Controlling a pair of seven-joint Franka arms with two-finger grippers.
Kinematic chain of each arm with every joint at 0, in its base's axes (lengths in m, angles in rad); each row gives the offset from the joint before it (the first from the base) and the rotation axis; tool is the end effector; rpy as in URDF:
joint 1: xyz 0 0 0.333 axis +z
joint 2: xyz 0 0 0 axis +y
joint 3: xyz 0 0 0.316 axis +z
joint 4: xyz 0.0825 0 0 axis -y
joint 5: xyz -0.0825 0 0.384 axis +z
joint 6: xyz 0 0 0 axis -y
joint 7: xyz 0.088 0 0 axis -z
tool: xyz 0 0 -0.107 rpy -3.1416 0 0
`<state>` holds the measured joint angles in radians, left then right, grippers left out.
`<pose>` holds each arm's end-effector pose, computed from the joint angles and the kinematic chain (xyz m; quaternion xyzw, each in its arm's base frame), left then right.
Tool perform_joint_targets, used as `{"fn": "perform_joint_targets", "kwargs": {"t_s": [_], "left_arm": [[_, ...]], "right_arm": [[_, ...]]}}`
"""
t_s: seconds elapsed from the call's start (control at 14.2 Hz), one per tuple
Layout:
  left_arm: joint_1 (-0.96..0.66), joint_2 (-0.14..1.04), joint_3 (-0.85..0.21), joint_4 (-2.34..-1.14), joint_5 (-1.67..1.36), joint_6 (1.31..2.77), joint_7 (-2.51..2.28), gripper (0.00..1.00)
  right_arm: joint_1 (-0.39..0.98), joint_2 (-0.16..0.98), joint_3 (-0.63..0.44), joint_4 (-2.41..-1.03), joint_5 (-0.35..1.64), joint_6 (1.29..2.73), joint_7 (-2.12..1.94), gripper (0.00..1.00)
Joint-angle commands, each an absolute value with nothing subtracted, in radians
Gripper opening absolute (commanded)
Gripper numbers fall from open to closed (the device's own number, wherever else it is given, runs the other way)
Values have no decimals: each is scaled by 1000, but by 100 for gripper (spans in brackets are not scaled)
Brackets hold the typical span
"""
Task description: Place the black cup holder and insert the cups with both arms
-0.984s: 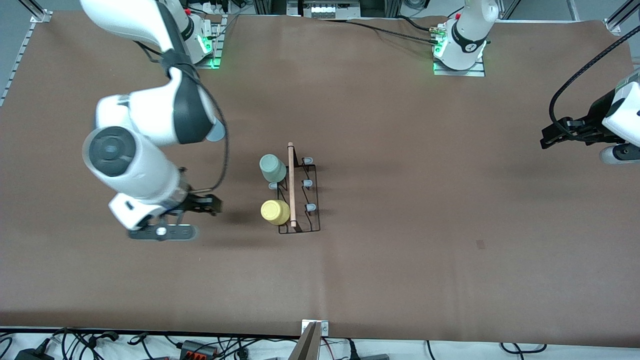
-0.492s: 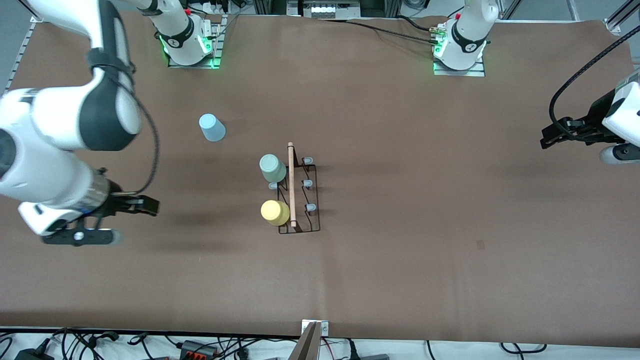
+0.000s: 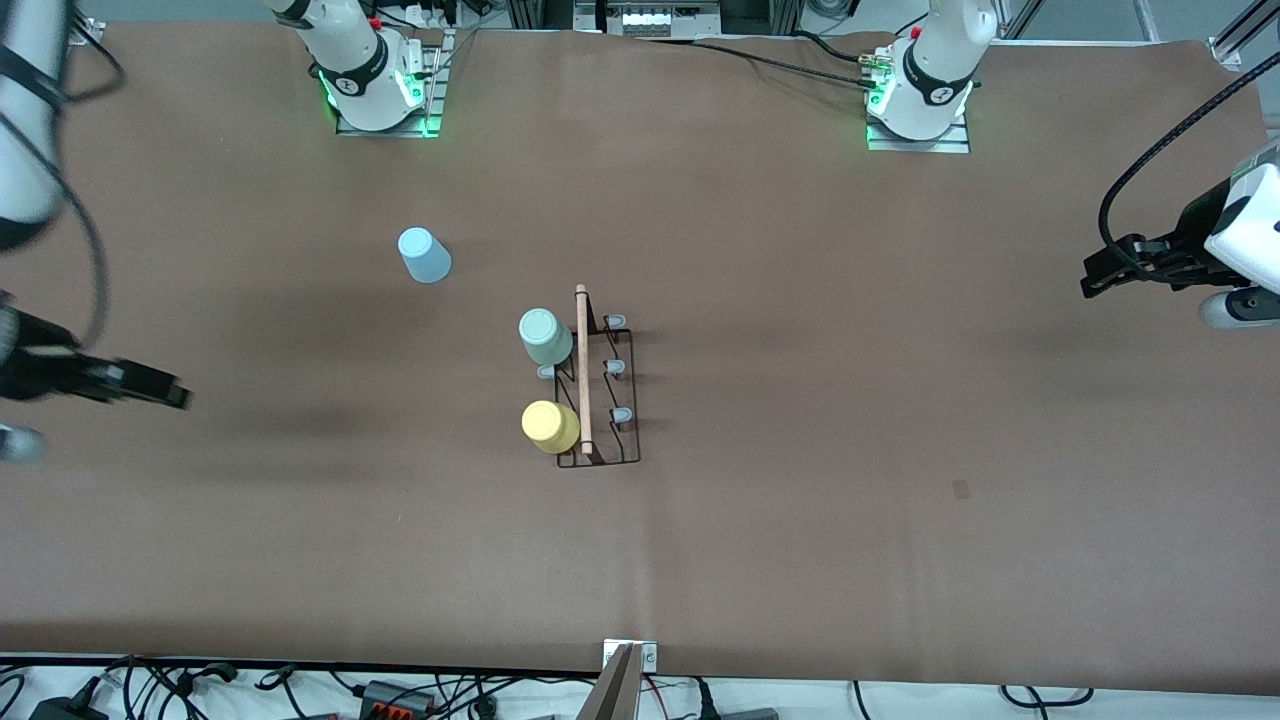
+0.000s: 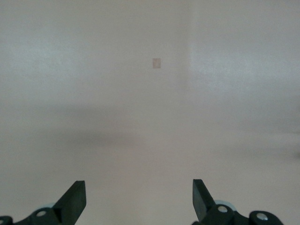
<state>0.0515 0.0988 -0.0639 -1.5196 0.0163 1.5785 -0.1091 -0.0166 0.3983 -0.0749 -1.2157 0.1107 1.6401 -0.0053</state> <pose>0.5844 -0.0037 0.5931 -0.9986 -0.0482 0.0195 0.0062 0.6754 -0.0404 0.5543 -0.9982 0.0430 -0.0154 0.0401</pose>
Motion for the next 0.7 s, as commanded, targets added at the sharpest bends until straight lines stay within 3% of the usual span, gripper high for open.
{"fn": "perform_joint_targets", "kwargs": {"t_s": [0.0,0.28,0.63], "left_arm": [[55,98,-63,-1509,15,1563,-84,100],[55,98,-63,-1509,15,1565,-84,100],[55,98,-63,-1509,15,1565,-84,100]], "right_arm": [[-50,267,-28,-1350,58,1649,-29,100],[-52,233,-25,-1368,-6,1643,-66,100],[-51,137,-28,-1520,-12,1683,-78,100]]}}
